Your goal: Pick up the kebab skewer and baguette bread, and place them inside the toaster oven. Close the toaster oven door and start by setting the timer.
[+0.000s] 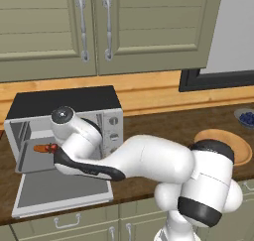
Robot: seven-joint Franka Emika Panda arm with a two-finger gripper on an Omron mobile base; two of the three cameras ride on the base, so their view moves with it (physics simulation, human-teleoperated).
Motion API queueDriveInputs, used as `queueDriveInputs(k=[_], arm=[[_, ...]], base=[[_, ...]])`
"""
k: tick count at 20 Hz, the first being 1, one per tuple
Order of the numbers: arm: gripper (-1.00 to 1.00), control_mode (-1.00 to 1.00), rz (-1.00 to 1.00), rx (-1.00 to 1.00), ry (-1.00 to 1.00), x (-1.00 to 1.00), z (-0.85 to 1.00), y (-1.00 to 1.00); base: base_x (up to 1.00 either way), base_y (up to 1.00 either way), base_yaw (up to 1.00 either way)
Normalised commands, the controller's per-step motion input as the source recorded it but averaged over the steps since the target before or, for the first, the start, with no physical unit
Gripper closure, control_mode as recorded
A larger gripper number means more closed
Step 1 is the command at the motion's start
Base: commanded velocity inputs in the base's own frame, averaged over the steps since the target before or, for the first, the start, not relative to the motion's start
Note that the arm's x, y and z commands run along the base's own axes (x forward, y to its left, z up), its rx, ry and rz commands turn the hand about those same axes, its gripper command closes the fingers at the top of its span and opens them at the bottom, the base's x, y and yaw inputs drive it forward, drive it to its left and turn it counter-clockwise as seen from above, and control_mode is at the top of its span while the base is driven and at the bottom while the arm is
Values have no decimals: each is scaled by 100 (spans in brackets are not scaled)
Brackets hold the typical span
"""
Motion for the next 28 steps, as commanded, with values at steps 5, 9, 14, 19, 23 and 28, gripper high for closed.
queueDriveInputs(k=[5, 9, 14, 19, 23, 28], arm=[[100, -100, 0, 7, 0, 3, -25, 20], [100, -100, 0, 2, 0, 4, -23, 0], [100, -100, 0, 1, 0, 3, -14, 0], [100, -100, 0, 2, -1, 7, -12, 0], [-100, -100, 0, 3, 0, 5, -9, 0], [-100, -100, 0, 3, 0, 0, -7, 0]], base=[[0, 0, 0], [0, 0, 0], [0, 0, 0], [0, 0, 0], [0, 0, 0], [0, 0, 0]])
